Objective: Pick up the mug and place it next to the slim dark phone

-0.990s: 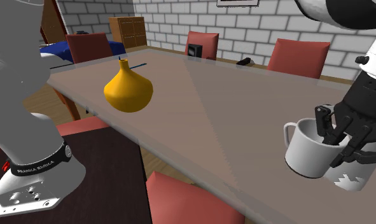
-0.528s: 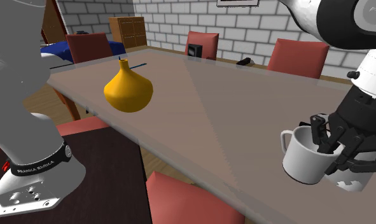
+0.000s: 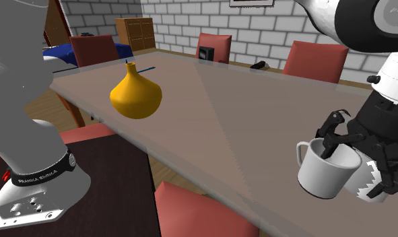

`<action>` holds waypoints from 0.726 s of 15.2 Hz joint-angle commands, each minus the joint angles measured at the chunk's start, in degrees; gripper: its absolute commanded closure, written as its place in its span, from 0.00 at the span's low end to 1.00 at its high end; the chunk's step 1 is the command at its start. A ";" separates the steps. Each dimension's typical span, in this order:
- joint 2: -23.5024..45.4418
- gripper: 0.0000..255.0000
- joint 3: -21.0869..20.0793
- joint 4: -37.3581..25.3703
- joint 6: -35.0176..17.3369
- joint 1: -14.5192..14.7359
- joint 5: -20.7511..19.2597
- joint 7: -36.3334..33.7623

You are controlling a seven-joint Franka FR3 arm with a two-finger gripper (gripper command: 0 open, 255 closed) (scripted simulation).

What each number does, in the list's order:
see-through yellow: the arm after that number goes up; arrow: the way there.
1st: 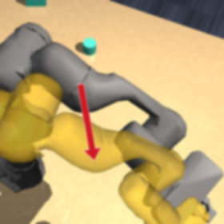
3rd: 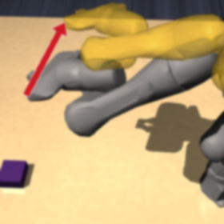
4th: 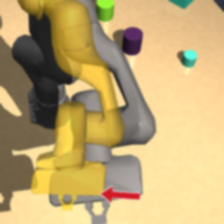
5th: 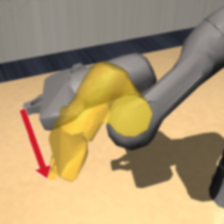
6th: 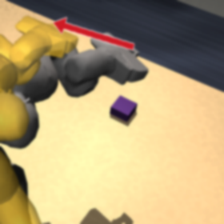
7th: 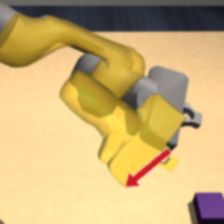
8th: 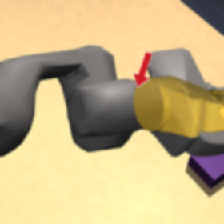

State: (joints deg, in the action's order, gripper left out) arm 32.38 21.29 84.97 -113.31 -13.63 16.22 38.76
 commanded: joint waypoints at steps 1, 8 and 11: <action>0.00 0.00 0.00 0.00 0.00 0.00 0.00 0.00; -1.79 0.00 0.60 -4.59 6.23 -0.37 -0.98 -0.75; -1.78 0.00 0.60 -4.61 6.24 -0.38 -0.97 -0.74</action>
State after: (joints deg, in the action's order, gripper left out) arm 30.62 21.88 80.43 -107.17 -14.01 15.27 38.03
